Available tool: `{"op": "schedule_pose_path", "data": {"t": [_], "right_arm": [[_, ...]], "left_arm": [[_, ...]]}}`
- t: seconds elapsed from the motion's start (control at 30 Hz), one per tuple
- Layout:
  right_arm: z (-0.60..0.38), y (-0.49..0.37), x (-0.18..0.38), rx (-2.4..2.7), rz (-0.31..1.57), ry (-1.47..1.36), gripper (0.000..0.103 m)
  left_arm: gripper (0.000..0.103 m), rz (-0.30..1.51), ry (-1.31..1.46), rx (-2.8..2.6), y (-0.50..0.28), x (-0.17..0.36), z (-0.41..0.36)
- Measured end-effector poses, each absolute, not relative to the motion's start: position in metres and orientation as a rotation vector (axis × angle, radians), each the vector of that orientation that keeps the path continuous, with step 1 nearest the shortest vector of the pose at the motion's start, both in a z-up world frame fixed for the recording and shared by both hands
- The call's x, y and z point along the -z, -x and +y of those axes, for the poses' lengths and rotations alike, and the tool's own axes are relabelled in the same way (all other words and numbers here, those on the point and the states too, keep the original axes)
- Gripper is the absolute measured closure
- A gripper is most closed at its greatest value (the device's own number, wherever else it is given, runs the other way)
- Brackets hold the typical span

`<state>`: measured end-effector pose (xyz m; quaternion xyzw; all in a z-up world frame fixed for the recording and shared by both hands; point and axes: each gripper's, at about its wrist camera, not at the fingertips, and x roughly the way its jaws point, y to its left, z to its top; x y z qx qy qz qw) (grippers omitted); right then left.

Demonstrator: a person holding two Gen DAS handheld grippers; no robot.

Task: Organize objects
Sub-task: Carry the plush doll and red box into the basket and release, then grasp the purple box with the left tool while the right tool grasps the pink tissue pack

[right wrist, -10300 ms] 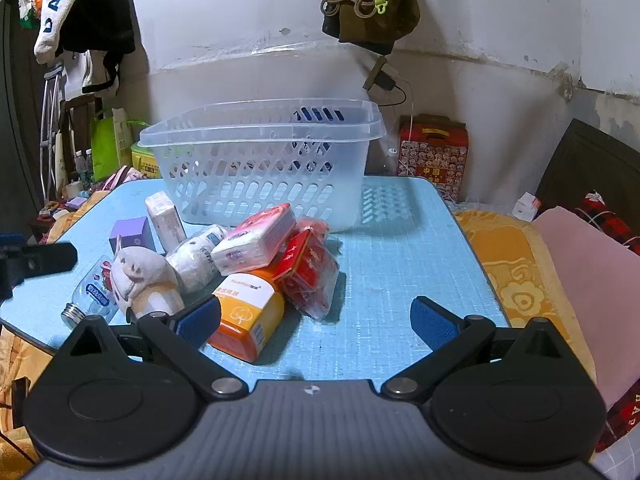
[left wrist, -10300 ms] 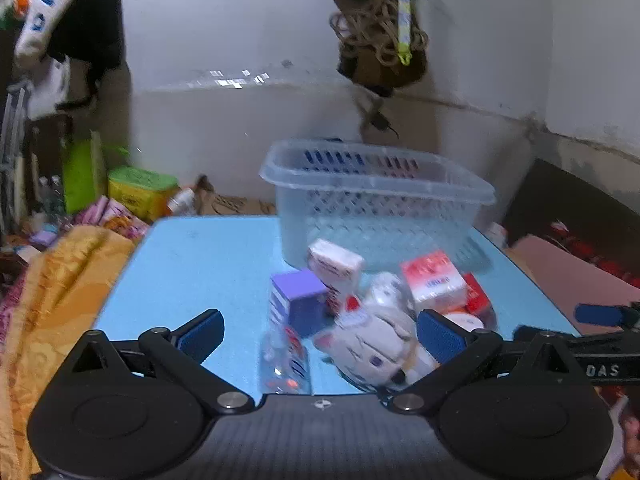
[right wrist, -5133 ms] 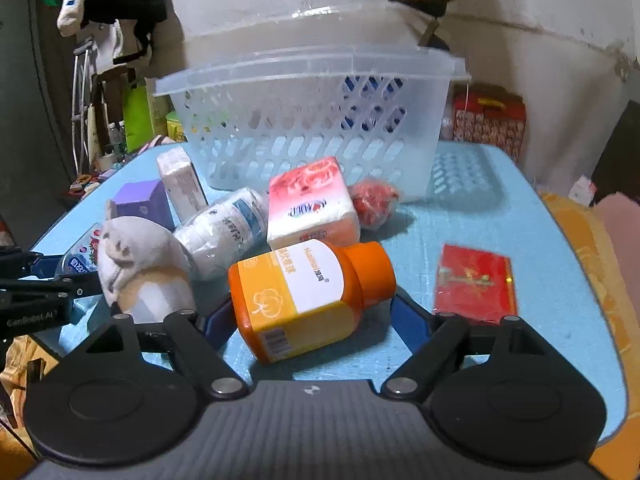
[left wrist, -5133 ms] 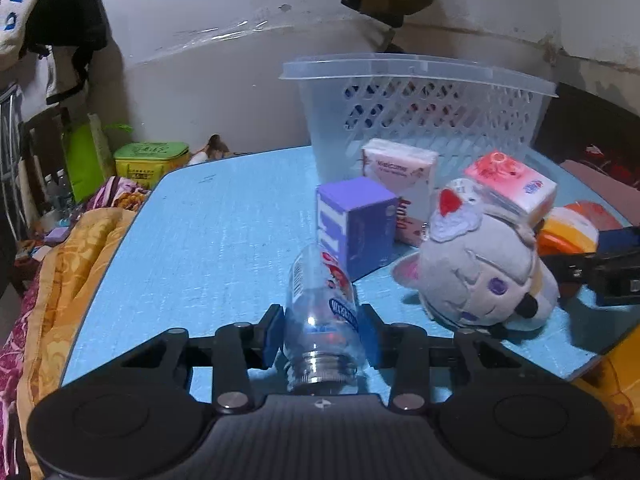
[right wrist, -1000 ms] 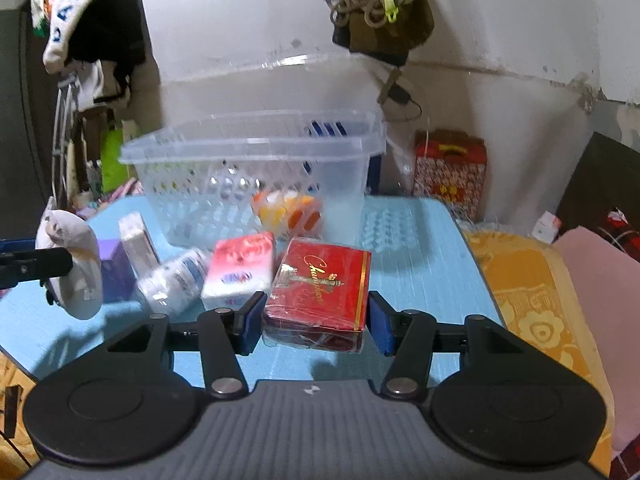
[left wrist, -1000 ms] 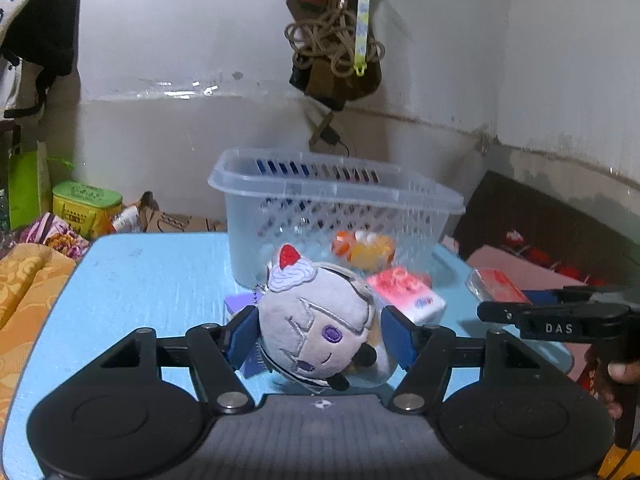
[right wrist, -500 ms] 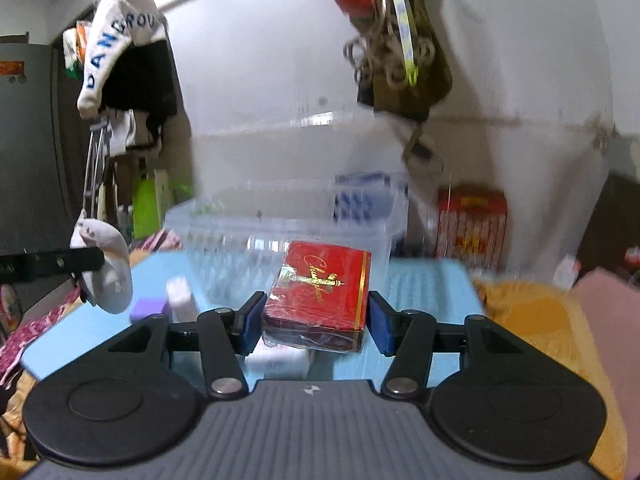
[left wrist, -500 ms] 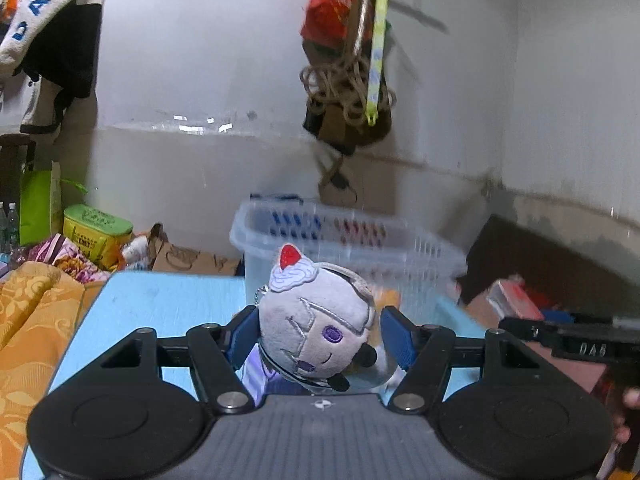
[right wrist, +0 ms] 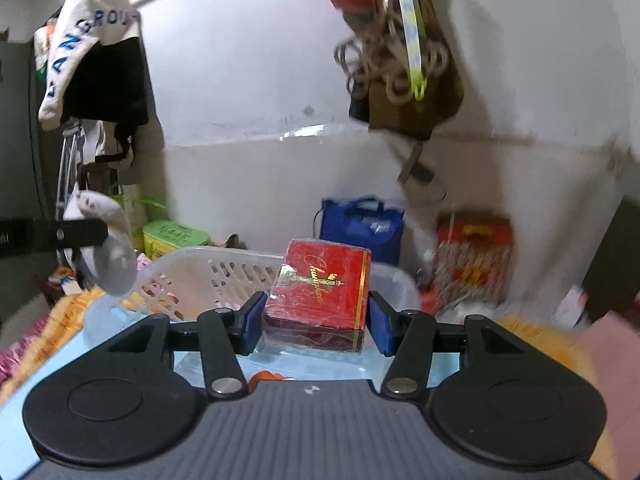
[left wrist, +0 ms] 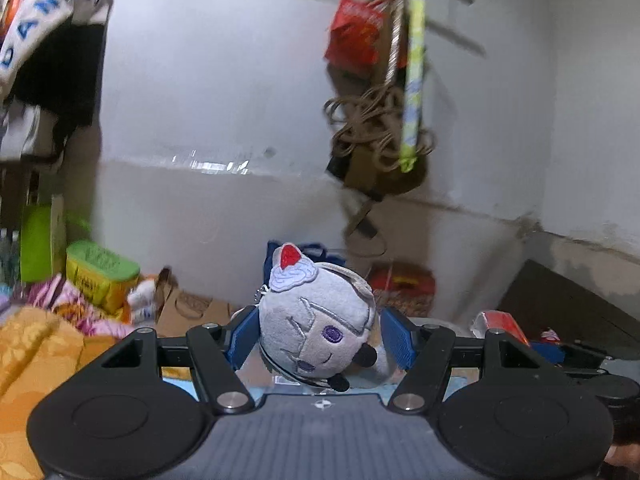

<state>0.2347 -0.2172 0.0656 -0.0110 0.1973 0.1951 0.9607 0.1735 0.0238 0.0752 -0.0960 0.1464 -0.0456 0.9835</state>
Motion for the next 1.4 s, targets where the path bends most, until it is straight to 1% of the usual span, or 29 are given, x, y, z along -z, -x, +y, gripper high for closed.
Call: {"op": "schedule_pose_path", "data": {"t": [0.07,0.13,0.17,0.2,0.23,0.27,0.43,0.5,0.57,0.6,0.63,0.73,0.77,0.8,0.83,0.87,0.97,1.1,1.2,1.27,1.4], "right_arm": [[-0.212,-0.243,-0.057,-0.392,0.415,0.044,0.046],[-0.204,-0.24,-0.049,-0.375,0.384,0.109,0.042],[-0.199,-0.238,-0.046,-0.362,0.368,0.145,0.02],[-0.197,-0.233,-0.045,-0.342,0.352,0.168,0.0],[-0.197,-0.227,-0.045,-0.327,0.322,0.177,0.0],[-0.198,-0.22,-0.046,-0.324,0.29,0.177,0.0],[-0.207,-0.195,-0.057,-0.334,0.279,0.122,0.0],[-0.215,-0.177,-0.055,-0.326,0.271,0.089,0.0],[-0.225,-0.165,-0.047,-0.339,0.304,0.005,0.0],[-0.231,-0.161,-0.041,-0.357,0.343,-0.05,0.0],[-0.235,-0.156,-0.031,-0.377,0.39,-0.098,0.0],[-0.232,-0.155,-0.008,-0.4,0.512,-0.097,0.001],[-0.23,-0.155,-0.002,-0.39,0.534,-0.061,0.012],[-0.227,-0.156,0.0,-0.375,0.549,-0.027,0.03],[-0.225,-0.158,0.002,-0.371,0.568,-0.002,0.037],[-0.225,-0.16,0.003,-0.38,0.584,-0.001,0.04],[-0.227,-0.162,0.004,-0.419,0.597,-0.013,0.04],[-0.215,-0.154,0.009,-0.421,0.567,0.053,0.04],[-0.2,-0.146,0.017,-0.417,0.562,0.13,0.04],[-0.195,-0.146,0.018,-0.433,0.556,0.141,0.041],[-0.193,-0.145,0.019,-0.458,0.557,0.148,0.041]], "left_arm": [[0.033,0.331,0.203,0.098,-0.189,-0.068,0.023],[0.031,0.345,0.199,0.143,-0.199,-0.058,0.02],[0.029,0.341,0.19,0.148,-0.201,-0.055,0.017],[0.022,0.336,0.174,0.133,-0.201,-0.051,0.015],[0.013,0.33,0.161,0.116,-0.199,-0.049,0.014],[0.011,0.319,0.149,0.105,-0.197,-0.048,0.015],[0.011,0.289,0.185,0.115,-0.172,-0.054,0.029],[0.011,0.279,0.157,0.135,-0.156,-0.056,0.029],[0.009,0.258,0.135,0.141,-0.133,-0.049,0.032],[0.006,0.259,0.137,0.142,-0.12,-0.042,0.035],[0.006,0.267,0.141,0.144,-0.112,-0.036,0.037],[0.006,0.33,0.138,0.132,-0.088,-0.008,0.043],[0.006,0.357,0.123,0.132,-0.085,-0.001,0.044],[0.006,0.38,0.109,0.131,-0.082,0.007,0.044],[0.006,0.403,0.104,0.127,-0.081,0.014,0.045],[0.006,0.426,0.096,0.128,-0.081,0.02,0.045],[0.007,0.472,0.081,0.11,-0.079,0.033,0.046],[0.007,0.503,0.067,0.085,-0.086,0.042,0.046],[0.007,0.516,0.026,0.075,-0.087,0.05,0.042],[0.007,0.527,0.021,0.082,-0.087,0.055,0.039],[0.007,0.537,0.006,0.064,-0.09,0.059,0.036]]}}
